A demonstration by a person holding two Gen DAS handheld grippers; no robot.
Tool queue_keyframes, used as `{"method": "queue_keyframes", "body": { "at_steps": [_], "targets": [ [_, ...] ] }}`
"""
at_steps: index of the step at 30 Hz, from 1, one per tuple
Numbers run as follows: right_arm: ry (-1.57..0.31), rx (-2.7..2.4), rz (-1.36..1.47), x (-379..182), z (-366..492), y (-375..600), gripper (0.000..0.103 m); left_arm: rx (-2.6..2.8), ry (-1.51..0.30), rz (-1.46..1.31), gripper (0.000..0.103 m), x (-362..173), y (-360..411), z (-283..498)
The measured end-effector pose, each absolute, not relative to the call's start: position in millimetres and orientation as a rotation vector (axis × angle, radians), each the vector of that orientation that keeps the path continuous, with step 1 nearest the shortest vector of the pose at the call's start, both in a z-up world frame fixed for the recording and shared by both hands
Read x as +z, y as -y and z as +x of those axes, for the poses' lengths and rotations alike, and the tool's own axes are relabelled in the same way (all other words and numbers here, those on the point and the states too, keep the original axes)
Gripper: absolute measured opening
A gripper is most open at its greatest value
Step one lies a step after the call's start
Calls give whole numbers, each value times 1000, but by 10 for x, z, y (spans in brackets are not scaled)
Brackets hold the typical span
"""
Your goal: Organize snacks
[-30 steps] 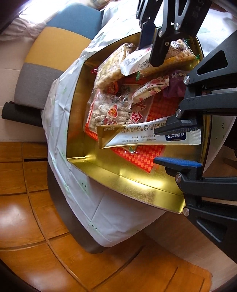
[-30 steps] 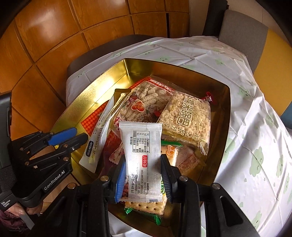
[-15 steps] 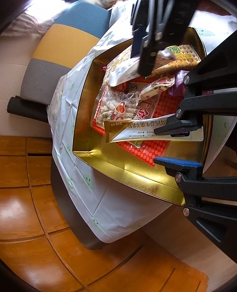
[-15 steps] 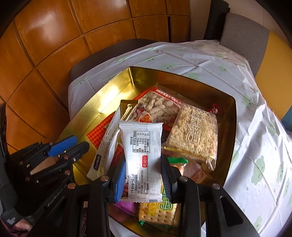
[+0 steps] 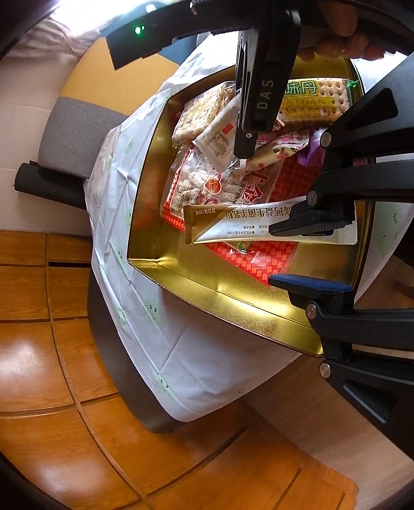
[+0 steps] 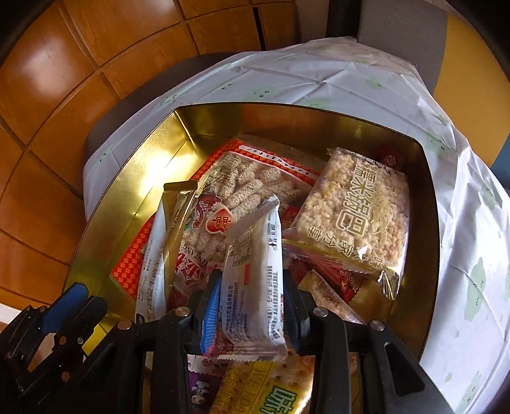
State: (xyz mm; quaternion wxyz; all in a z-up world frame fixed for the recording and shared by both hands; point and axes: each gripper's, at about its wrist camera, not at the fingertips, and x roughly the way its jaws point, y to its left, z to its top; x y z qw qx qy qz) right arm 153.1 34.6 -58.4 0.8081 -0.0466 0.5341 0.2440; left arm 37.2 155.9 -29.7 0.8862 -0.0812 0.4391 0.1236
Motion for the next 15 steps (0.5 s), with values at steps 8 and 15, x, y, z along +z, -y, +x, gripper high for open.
{"method": "queue_keyframes", "body": {
  "at_steps": [8,15],
  "targets": [
    [-1128,555,-28,-495,1454,-161,38,257,-905,-162,25,-278,-1537,355],
    [-1064,556,-28,-313,1196,-10,38,253,-898,-155,25,-251,-1498,329]
  ]
}}
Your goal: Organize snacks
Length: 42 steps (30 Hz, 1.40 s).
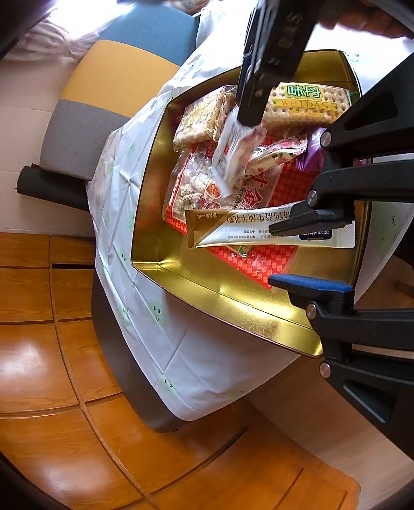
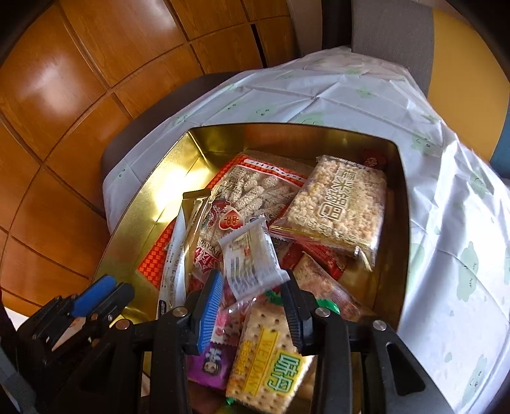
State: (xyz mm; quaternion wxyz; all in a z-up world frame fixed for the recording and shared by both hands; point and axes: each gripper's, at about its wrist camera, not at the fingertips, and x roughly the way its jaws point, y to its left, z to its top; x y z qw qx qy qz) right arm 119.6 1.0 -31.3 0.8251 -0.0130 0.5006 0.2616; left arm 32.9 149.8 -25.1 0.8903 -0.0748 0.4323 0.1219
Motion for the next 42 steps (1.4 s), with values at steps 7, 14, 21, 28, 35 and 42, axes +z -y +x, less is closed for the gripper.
{"method": "queue_keyframes", "body": {
  "at_steps": [7,14,21,28,35,42],
  "targets": [
    [-983,558,-99,-193,845,108,28,240,-893,-144,25,-229,-1435,312],
    [-994,549,-156,-345,787,48,27,228,-864,-120,29,-139,-1317,244],
    [-949,529,-117,-240,689,110,28,229,-819,-105,40,-32,-1203,150],
    [-869,432,-98,-137,448,304,30,229,-776,-93,45,50,-1064,29],
    [-842,351,-85,-141,278,520,31,222,-738,-78,57,120,-922,-70],
    [-832,330,-73,-152,196,638,31,217,-730,-64,63,154,-844,-114]
  ]
}}
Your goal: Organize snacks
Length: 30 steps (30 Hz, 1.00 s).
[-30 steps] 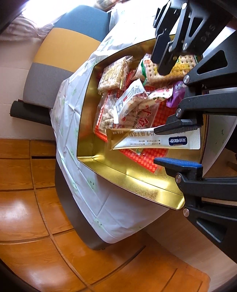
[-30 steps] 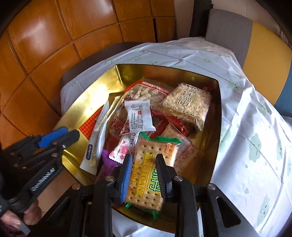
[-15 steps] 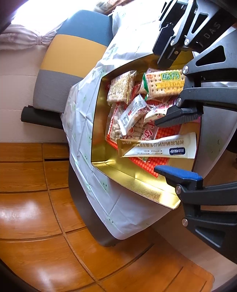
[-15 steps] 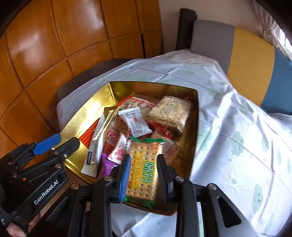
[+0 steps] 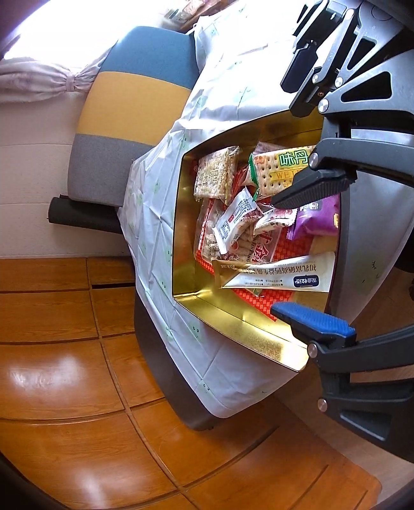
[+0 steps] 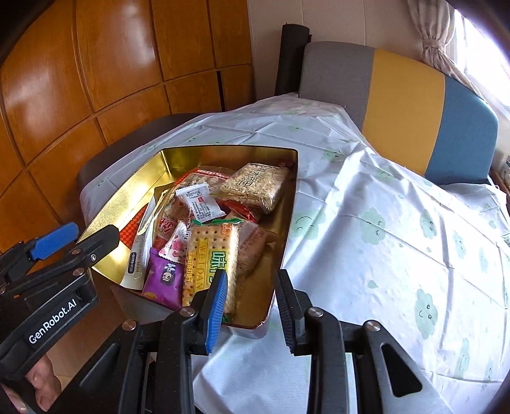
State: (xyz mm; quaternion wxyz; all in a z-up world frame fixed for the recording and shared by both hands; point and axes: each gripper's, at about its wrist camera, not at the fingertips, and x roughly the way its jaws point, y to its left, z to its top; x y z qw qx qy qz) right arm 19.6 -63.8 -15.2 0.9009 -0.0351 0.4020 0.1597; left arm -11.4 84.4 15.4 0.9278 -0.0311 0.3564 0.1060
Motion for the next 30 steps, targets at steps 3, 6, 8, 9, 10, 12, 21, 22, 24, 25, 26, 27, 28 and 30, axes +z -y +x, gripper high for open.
{"method": "queue_keyframes", "body": {
  "at_steps": [3,6,8,9,10,12,21,22,24,25,26,27,28,30],
  "targets": [
    [-825,325,-76,-146,175,646,31,220,-727,-65,64,167,-835,-122],
    [-823,322,-73,-143,174,655,31,224,-723,-61,66,182,-832,-131],
    [-820,323,-71,-136,167,660,31,225,-719,-59,67,188,-835,-140],
    [-819,323,-71,-133,165,658,31,225,-718,-59,67,190,-836,-142],
    [-818,324,-72,-130,161,657,31,225,-718,-58,67,192,-835,-143],
    [-817,326,-75,-127,155,650,31,225,-717,-58,67,193,-832,-145],
    [-814,325,-74,-117,152,646,31,227,-714,-54,68,210,-849,-150],
    [-813,326,-75,-116,150,644,31,227,-714,-54,68,211,-849,-149],
    [-813,327,-76,-116,151,643,31,228,-715,-54,68,215,-852,-149],
    [-813,327,-75,-116,152,643,31,228,-715,-54,68,219,-855,-148],
    [-813,327,-76,-116,151,640,31,228,-715,-54,68,219,-855,-148],
    [-813,327,-78,-115,150,637,31,229,-715,-54,68,219,-855,-148],
    [-813,328,-79,-115,149,634,31,228,-715,-54,68,219,-855,-148],
    [-813,328,-79,-113,146,629,31,228,-715,-54,68,219,-856,-148]
  ]
}}
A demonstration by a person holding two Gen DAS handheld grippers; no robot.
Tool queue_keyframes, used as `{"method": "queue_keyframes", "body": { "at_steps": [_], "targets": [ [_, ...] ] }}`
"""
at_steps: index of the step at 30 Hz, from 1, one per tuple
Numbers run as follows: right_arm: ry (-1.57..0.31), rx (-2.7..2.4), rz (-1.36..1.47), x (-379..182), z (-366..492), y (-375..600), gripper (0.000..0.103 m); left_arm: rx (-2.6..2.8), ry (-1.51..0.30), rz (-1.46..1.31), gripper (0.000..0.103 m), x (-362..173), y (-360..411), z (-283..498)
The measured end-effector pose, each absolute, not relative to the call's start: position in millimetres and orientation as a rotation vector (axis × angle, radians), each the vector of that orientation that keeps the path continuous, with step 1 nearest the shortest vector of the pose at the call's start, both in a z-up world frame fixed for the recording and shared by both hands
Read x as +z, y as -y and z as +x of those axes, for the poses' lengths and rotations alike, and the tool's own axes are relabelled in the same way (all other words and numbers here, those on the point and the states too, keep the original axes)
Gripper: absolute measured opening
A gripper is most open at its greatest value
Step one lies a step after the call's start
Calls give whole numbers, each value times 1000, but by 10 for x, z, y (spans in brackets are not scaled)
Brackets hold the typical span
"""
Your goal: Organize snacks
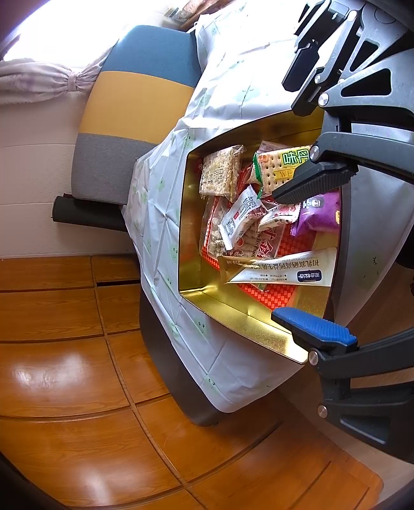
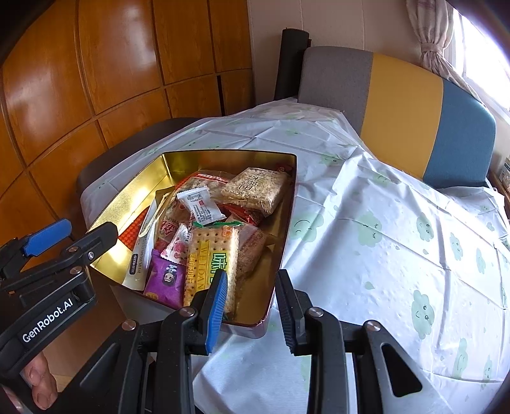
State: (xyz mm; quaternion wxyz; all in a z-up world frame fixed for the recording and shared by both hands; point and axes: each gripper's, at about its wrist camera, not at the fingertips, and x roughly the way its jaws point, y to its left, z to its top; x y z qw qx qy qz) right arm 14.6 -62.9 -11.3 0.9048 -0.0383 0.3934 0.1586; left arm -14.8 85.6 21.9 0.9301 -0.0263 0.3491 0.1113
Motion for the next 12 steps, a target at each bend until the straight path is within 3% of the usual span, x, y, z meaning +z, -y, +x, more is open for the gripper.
{"method": "queue_keyframes", "body": {
  "at_steps": [12],
  "targets": [
    [-809,321,-80,-108,141,636,31,226,-689,-49,68,257,-843,-177]
  ]
}}
